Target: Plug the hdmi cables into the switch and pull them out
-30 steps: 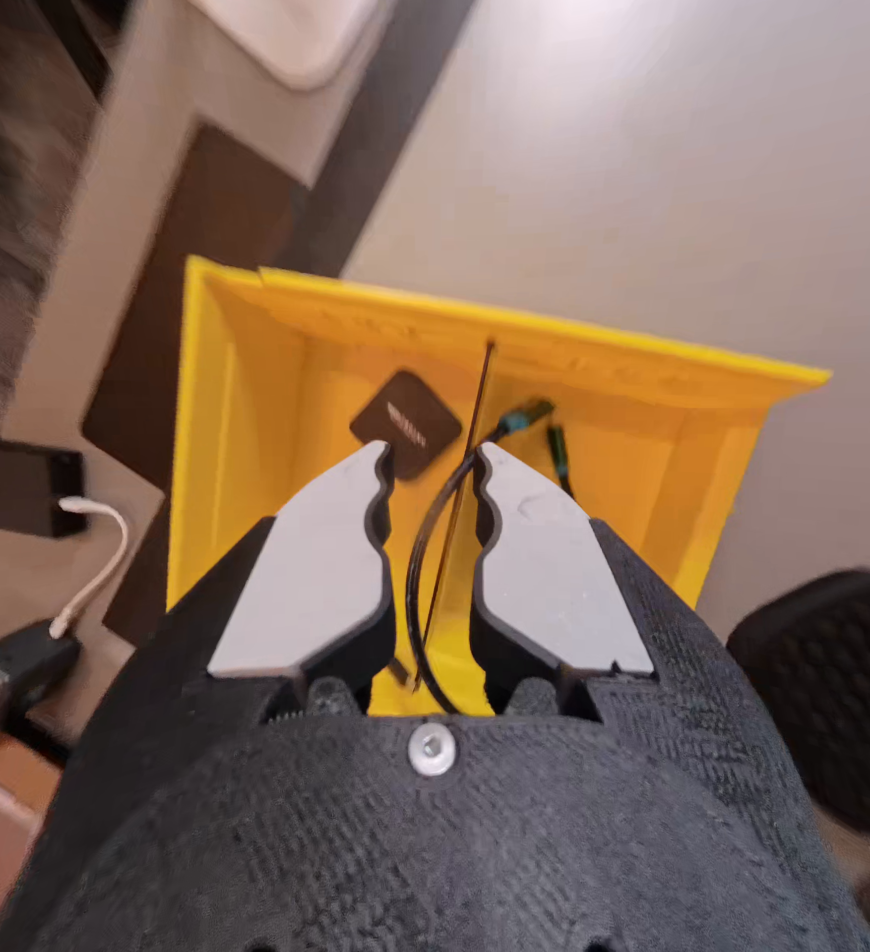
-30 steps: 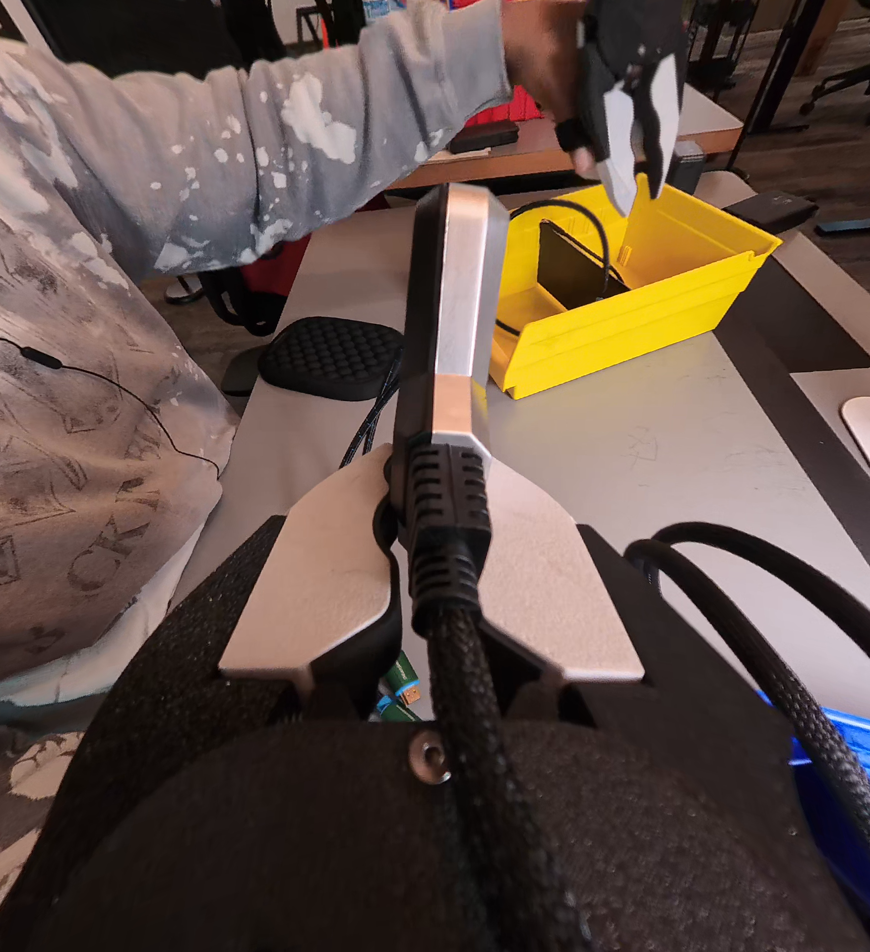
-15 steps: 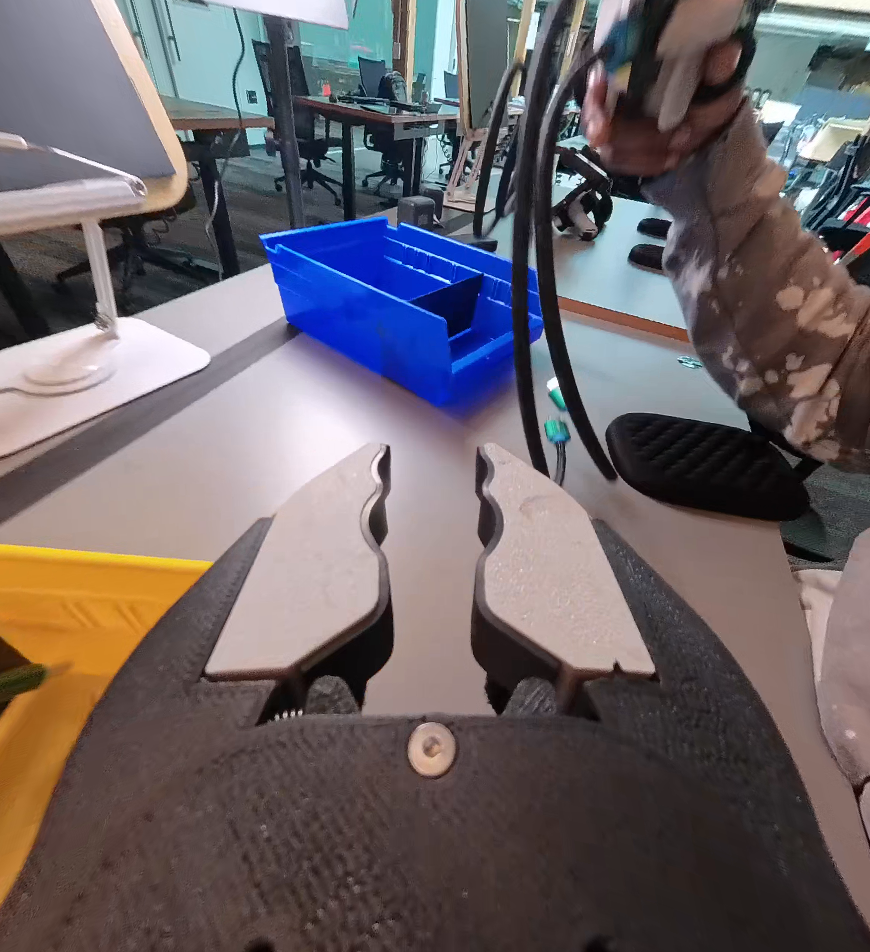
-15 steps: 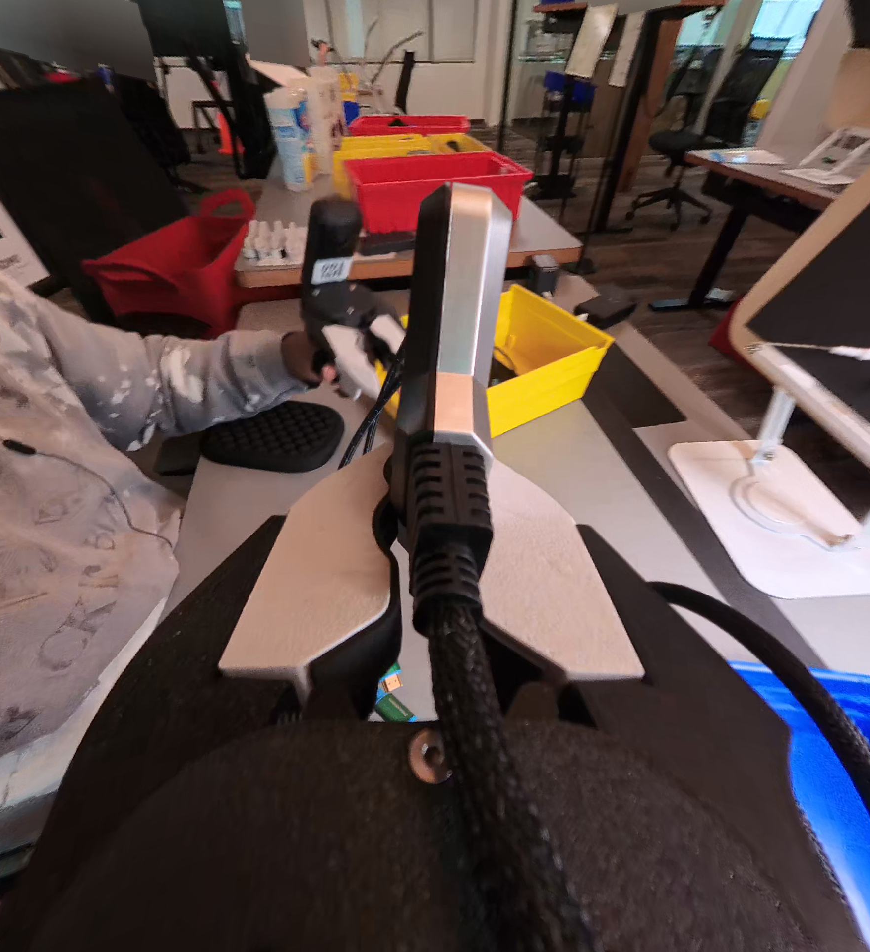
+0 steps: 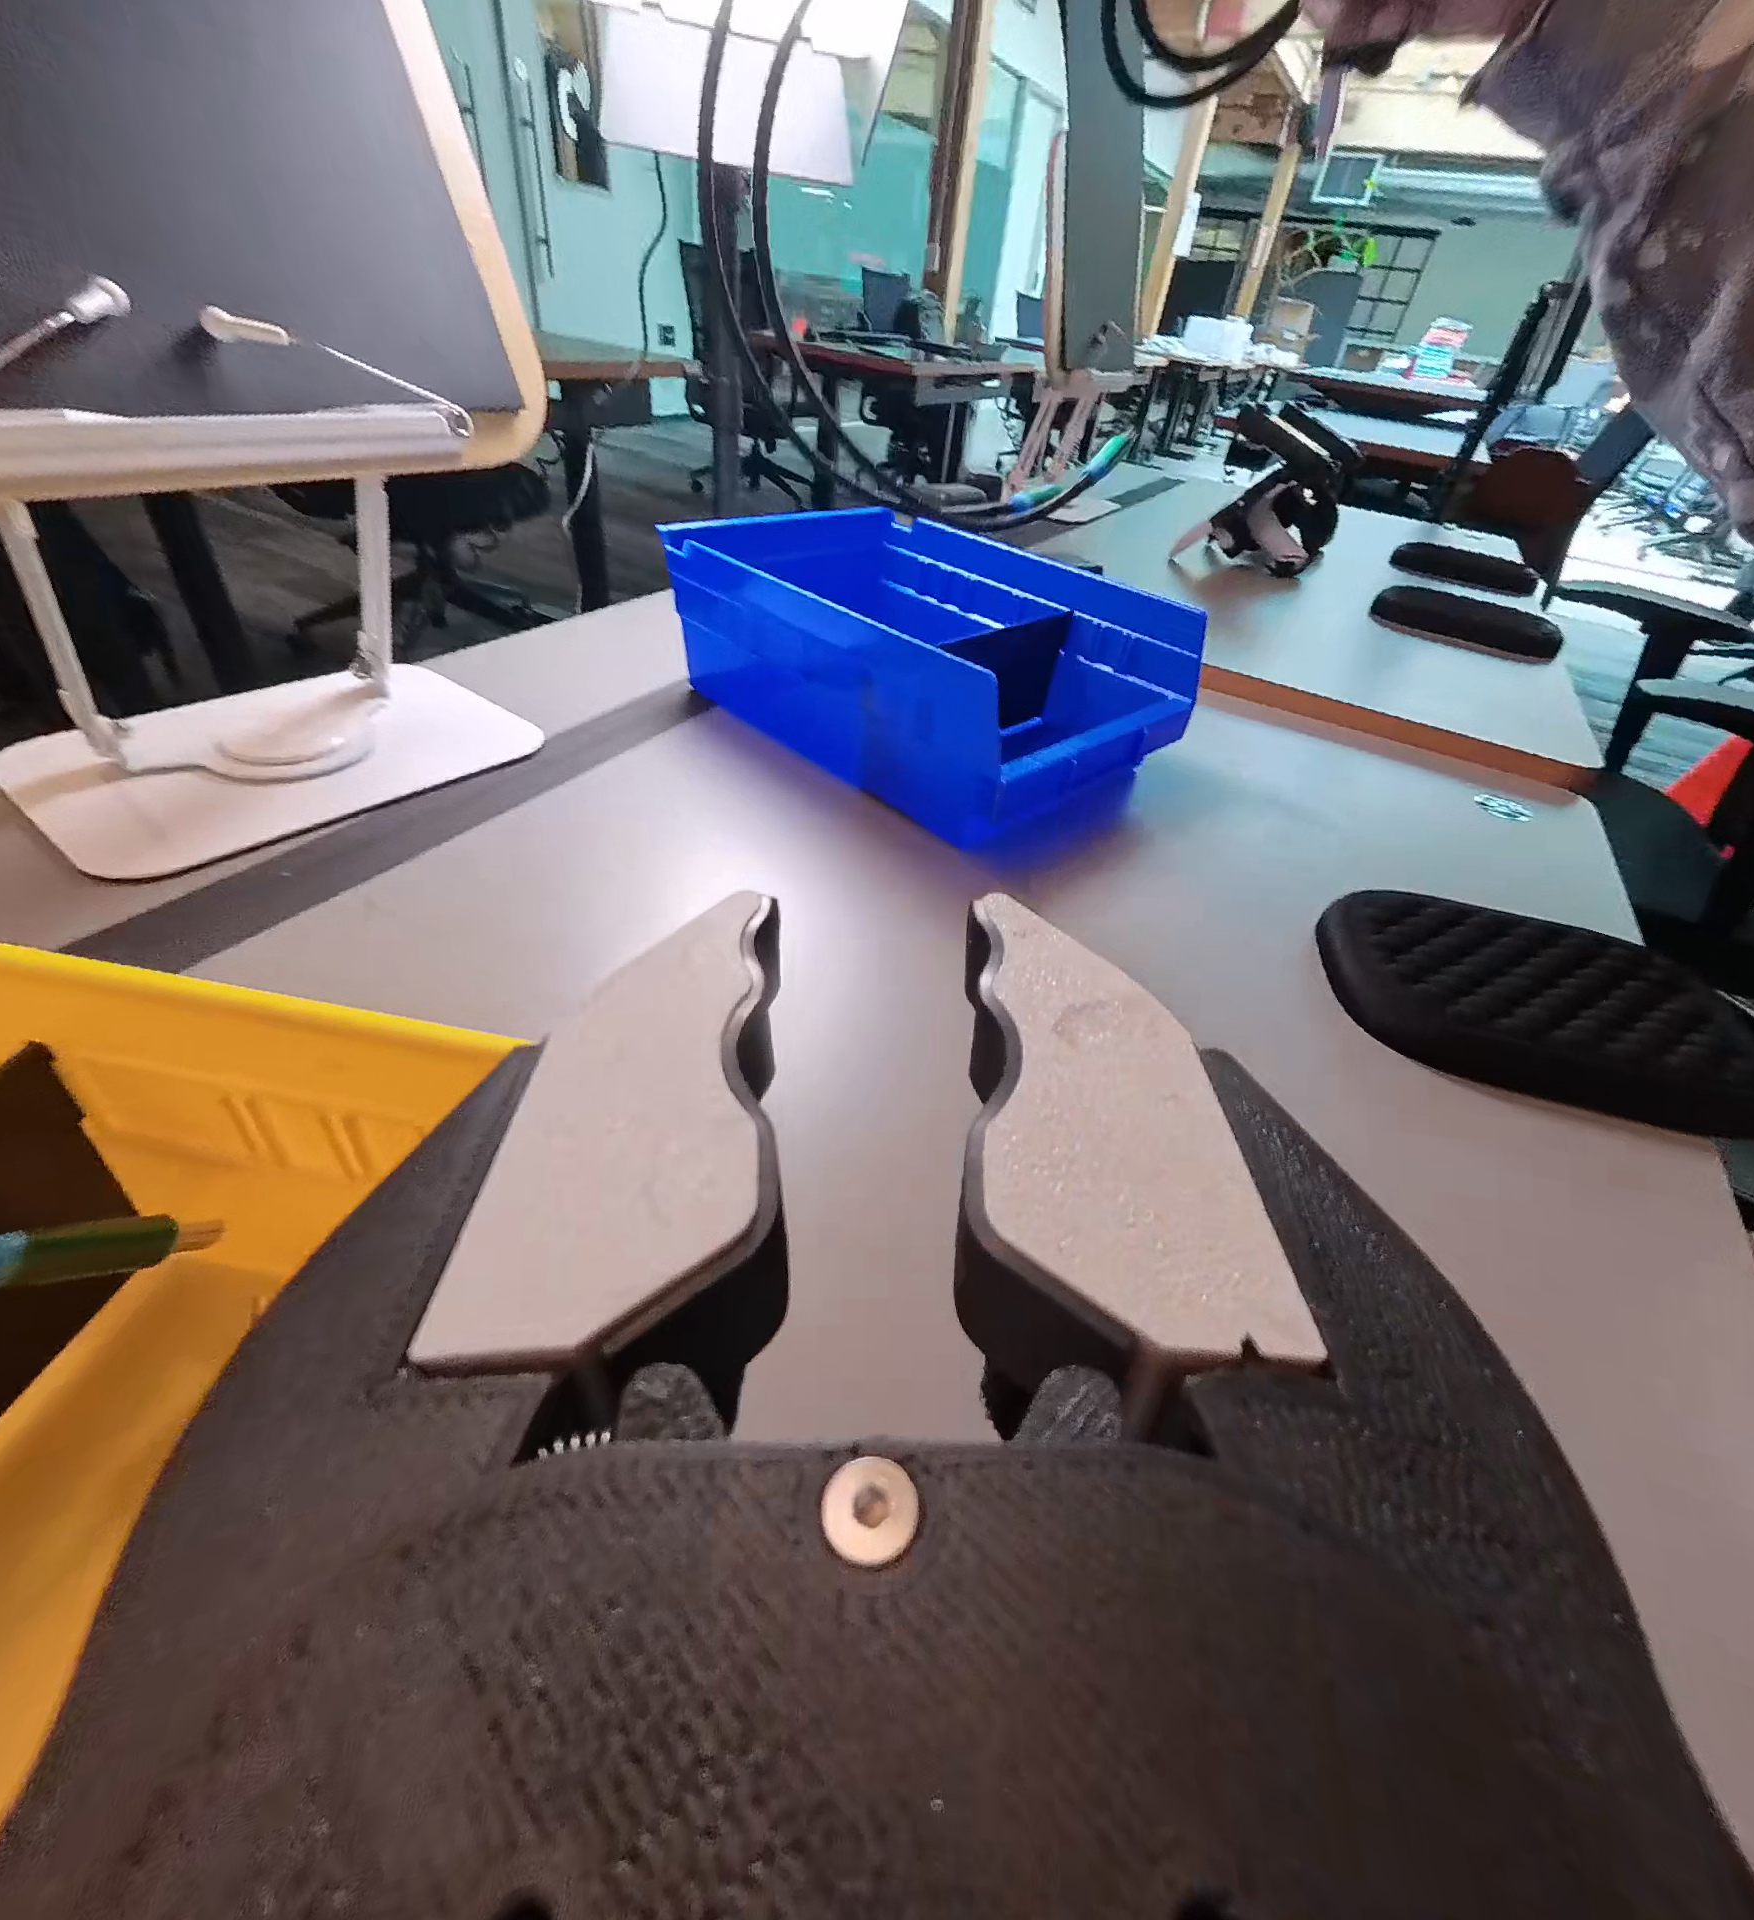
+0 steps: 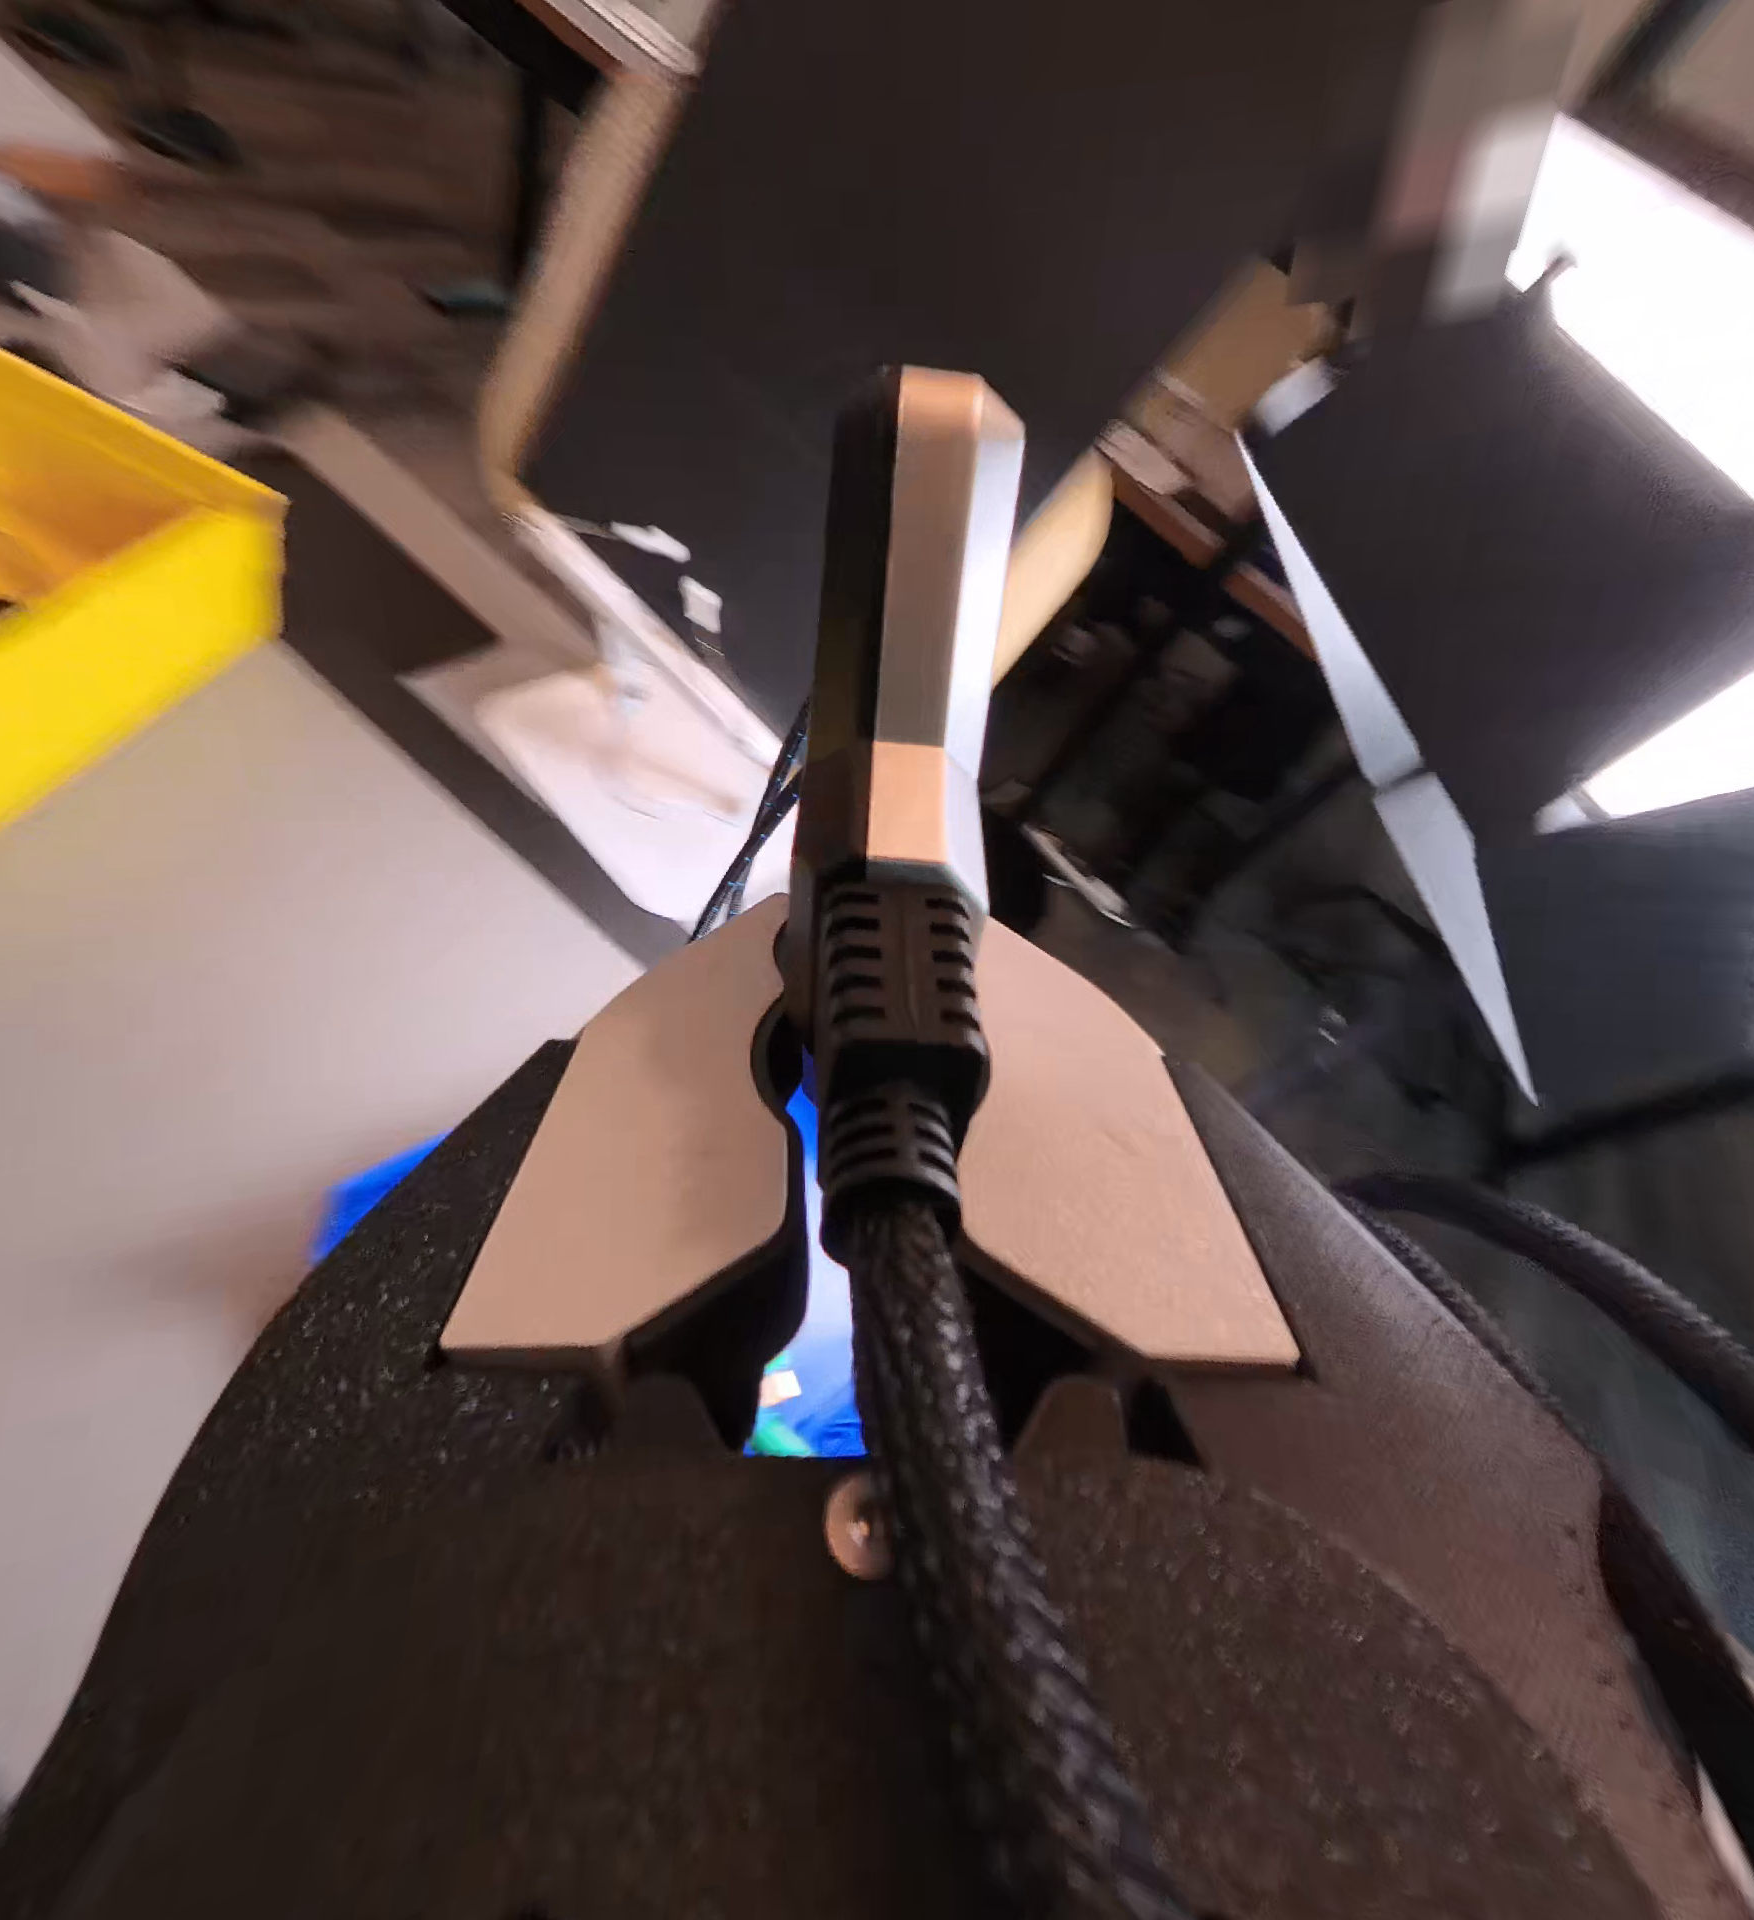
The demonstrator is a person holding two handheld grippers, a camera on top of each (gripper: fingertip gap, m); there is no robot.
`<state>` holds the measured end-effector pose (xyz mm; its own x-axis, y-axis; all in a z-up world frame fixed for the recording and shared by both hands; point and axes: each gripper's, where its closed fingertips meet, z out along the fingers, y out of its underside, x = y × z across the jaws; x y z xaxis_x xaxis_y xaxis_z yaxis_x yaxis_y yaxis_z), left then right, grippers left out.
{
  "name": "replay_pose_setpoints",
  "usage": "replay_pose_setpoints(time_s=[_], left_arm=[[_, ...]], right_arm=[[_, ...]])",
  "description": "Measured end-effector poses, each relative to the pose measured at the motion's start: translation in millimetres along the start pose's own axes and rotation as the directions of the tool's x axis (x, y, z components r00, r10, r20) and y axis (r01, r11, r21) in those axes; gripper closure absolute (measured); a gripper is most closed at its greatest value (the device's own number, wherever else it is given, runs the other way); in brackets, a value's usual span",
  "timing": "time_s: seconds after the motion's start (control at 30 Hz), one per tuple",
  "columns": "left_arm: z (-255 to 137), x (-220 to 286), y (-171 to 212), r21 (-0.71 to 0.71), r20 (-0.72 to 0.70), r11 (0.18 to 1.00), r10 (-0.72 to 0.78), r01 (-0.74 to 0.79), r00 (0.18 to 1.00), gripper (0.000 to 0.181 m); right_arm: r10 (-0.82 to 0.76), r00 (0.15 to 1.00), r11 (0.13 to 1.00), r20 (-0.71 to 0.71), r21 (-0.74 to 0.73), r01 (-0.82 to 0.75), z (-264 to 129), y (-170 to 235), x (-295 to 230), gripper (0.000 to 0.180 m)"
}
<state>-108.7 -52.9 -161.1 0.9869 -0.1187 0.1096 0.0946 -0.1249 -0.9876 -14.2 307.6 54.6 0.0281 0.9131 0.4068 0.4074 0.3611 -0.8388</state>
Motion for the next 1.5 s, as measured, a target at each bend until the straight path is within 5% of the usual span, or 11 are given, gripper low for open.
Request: replay_pose_setpoints(time_s=[0.1,0.33,0.57,0.87,1.13,1.5], left_arm=[[-1.6,-3.3,0.5,0.009,0.025,1.0,0.011,-0.011,1.0,0.147],[4.1,-9.9,15.9,-0.026,0.041,1.0,-0.001,0.003,0.999,0.147],[6.4,-14.5,22.0,-0.041,0.053,0.999,-0.007,0.009,0.999,0.147],[9.7,-16.7,29.2,-0.062,0.054,0.998,-0.007,0.01,0.999,0.147],[10.4,-18.5,32.4,-0.075,0.067,0.997,0.0,0.005,0.998,0.146],[6.4,-26.1,31.7,-0.076,0.102,0.996,-0.029,0.037,0.994,0.145]], right_arm=[[0.0,0.997,0.998,-0.072,-0.059,-0.004,33.4,46.5,8.1,0.159],[0.186,0.982,0.941,0.015,-0.291,-0.174,90.3,141.2,-24.5,0.158],[0.48,0.875,0.812,0.054,-0.405,-0.42,119.7,157.8,-22.1,0.157],[0.735,0.677,0.626,-0.032,-0.353,-0.696,151.1,178.0,-17.1,0.156],[0.77,0.631,0.56,-0.091,-0.378,-0.737,146.4,211.0,-28.7,0.147],[0.737,0.675,0.618,-0.029,-0.374,-0.691,83.4,200.3,-59.9,0.13]])
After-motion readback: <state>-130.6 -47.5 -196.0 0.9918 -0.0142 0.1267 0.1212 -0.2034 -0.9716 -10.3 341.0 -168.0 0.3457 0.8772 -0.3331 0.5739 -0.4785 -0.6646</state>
